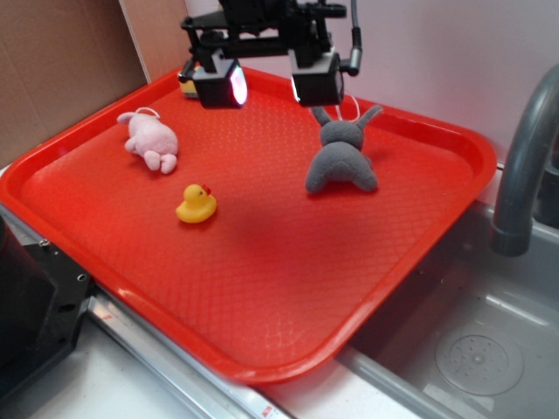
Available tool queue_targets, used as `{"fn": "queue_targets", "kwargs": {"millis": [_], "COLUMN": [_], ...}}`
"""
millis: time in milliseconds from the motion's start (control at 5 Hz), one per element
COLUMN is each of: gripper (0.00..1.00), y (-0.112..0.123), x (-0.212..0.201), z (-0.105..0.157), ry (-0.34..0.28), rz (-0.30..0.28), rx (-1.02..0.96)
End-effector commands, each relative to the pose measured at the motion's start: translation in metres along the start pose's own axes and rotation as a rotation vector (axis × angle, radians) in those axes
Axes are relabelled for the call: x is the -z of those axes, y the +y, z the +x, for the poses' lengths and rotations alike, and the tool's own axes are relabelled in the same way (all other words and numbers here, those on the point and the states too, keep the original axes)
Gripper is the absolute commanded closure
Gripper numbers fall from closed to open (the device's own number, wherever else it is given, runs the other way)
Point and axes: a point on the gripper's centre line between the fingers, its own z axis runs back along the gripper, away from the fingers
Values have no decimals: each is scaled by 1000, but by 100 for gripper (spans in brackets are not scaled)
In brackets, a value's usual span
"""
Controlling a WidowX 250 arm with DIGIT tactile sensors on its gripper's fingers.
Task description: Grab the gray animal.
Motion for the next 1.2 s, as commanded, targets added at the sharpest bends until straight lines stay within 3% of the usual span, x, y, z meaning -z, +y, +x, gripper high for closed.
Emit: {"fn": "queue_targets", "kwargs": {"millis": [0,600,800,1000], "gripper": [0,0,0,0], "y": [-11,-11,-21,-31], "x": [-1,-1,15,32], "z": [45,45,43,47], "ry": [-21,-21,-26,-18], "rz": [-95,-95,-133,-126], "rx": [-20,-20,-96,-103]}}
